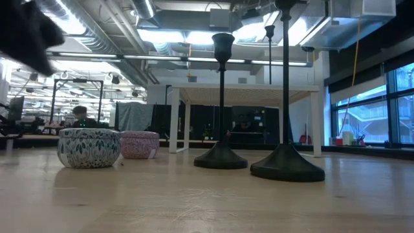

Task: Pick & Place candle stick holders
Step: Put the blue scented candle on the shelf

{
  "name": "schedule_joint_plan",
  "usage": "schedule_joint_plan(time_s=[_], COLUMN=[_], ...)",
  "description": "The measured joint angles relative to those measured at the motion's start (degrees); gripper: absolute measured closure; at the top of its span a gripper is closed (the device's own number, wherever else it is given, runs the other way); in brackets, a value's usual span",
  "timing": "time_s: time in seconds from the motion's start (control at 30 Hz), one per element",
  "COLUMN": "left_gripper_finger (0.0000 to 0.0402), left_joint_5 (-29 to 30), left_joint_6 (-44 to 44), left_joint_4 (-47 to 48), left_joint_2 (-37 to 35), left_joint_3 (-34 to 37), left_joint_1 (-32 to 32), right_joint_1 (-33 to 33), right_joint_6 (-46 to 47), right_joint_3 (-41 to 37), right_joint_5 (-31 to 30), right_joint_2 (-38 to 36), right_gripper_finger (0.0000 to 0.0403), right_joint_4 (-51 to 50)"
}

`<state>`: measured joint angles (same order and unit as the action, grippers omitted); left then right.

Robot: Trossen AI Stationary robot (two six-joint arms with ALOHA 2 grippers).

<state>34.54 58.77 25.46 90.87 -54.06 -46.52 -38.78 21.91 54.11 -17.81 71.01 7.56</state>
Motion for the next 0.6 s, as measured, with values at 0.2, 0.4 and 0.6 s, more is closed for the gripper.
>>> schedule_joint_plan(time_s=[0.2, 0.4, 0.6], left_gripper_finger=[0.0397, 0.0391, 0.0328], left_joint_5=[1.74, 3.62, 2.49], left_joint_6=[-0.31, 0.67, 3.61], left_joint_4=[2.25, 3.82, 4.36], left_joint_2=[2.29, 2.29, 2.29], left_joint_3=[0.00, 0.00, 0.00], left_joint_1=[0.00, 0.02, 1.07], right_joint_1=[-0.01, -0.01, -0.01], right_joint_6=[0.70, 0.81, 0.41], right_joint_3=[0.00, 0.00, 0.00], right_joint_5=[-0.19, -0.17, -0.17], right_joint_2=[0.71, 0.72, 0.72], right_gripper_finger=[0.0210, 0.0210, 0.0210], right_joint_4=[0.54, 0.42, 0.32])
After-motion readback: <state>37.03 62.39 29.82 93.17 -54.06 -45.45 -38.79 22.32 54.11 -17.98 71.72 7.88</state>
